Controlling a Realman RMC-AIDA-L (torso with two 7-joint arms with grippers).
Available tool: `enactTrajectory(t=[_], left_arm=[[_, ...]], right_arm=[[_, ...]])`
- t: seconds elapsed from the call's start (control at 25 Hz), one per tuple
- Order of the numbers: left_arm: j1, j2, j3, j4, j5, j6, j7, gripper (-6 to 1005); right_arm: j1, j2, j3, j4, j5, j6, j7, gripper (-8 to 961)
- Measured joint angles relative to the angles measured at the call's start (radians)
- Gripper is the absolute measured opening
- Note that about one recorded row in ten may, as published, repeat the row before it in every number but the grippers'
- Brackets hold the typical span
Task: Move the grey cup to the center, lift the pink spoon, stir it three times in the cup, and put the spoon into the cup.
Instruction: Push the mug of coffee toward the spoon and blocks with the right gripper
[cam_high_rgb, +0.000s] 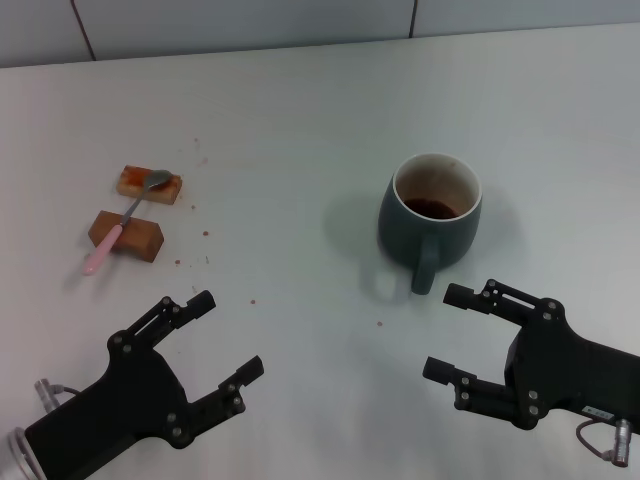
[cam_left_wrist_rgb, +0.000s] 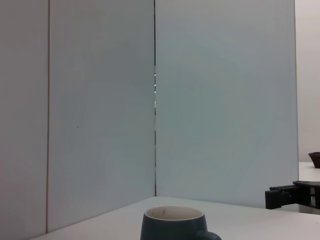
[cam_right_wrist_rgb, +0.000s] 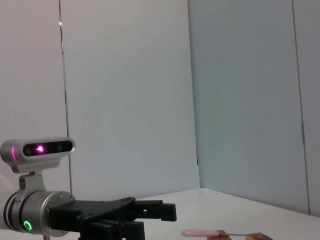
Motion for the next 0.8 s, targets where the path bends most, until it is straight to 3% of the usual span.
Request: enactTrajectory(t=[0.4, 0.6, 0.8], left_arm=[[-0.001, 0.0, 0.0, 0.0, 0.0, 0.0, 0.0, 806], [-0.001, 0.0, 0.0, 0.0, 0.0, 0.0, 0.002, 804], [-0.006, 0.0, 0.0, 0.0, 0.0, 0.0, 0.004, 801]], right_arm=[[-0.004, 0.0, 0.011, 0.003, 0.01, -0.017, -0.003, 760], [-0.032, -0.001, 0.107, 0.02, 0.125, -0.054, -0.015, 760], [-0.065, -0.002, 0.262, 0.045, 0.271, -0.002, -0.016, 721]])
